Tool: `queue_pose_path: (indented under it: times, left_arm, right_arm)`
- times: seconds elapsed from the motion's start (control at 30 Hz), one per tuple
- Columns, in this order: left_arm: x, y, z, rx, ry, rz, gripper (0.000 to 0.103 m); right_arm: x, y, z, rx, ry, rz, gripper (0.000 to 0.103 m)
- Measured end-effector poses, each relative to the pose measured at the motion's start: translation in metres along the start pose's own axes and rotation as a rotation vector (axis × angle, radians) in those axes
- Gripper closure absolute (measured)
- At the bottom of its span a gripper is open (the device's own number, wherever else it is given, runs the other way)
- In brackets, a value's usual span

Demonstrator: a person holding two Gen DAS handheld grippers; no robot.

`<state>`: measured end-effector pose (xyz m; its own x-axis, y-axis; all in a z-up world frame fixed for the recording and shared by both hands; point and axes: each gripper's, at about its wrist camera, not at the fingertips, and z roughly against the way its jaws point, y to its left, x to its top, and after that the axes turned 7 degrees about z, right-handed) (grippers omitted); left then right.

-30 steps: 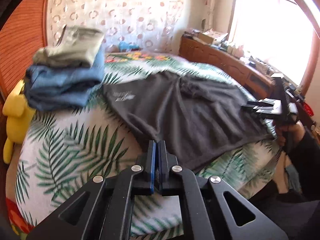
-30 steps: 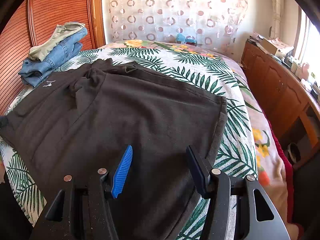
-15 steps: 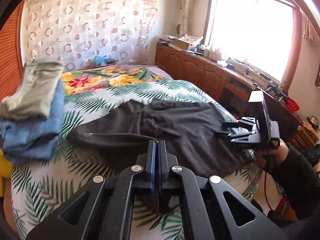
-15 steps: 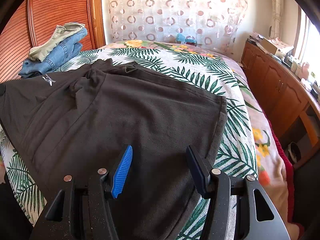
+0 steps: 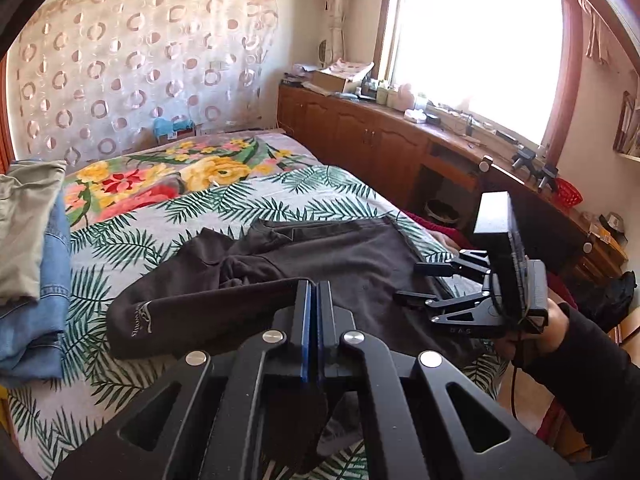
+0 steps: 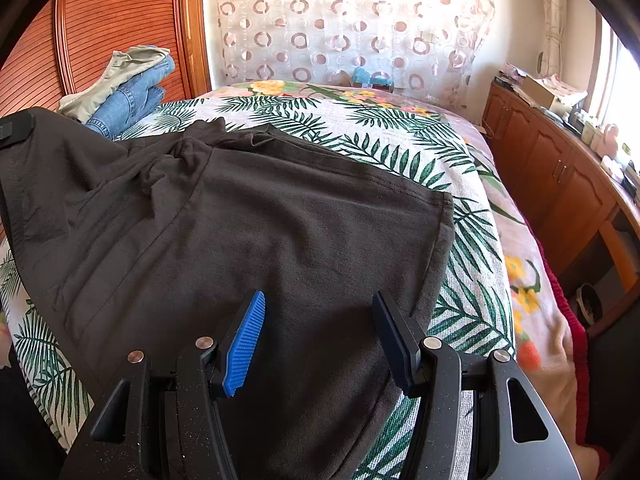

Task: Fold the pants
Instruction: 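Lift the hem with the left tool and fold it over toward the waistband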

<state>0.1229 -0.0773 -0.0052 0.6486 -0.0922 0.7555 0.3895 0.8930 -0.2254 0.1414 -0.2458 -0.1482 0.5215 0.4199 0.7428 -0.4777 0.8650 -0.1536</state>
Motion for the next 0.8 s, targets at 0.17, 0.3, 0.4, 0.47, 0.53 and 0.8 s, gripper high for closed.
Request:
queue_pose_path:
  times: [0.17,0.3,0.4,0.47,0.53,0.8]
  left_arm:
    - [-0.006,0.001,-0.014,0.021,0.017,0.014,0.100]
    - [-0.010,0.003,-0.016,0.050,0.034,0.026,0.079]
    - [-0.014,0.010,-0.008,0.034,0.020,0.048,0.056]
    - [-0.017,0.014,-0.006,0.040,0.020,0.058,0.037]
    - [-0.022,0.018,-0.001,0.048,0.000,0.063,0.021]
    - [-0.053,0.037,-0.002,0.106,0.045,0.092,0.020]
  right_arm:
    - [0.000,0.000,0.000,0.000,0.000,0.000,0.045]
    - [0.000,0.000,0.000,0.000,-0.001,-0.002,0.045]
    - [0.000,0.001,-0.001,-0.001,-0.001,-0.002,0.045]
    - [0.000,0.000,0.000,0.000,-0.001,-0.003,0.045]
    - [0.000,0.001,0.000,0.000,-0.002,-0.004,0.045]
    - [-0.001,0.001,-0.001,0.000,-0.002,-0.008,0.045]
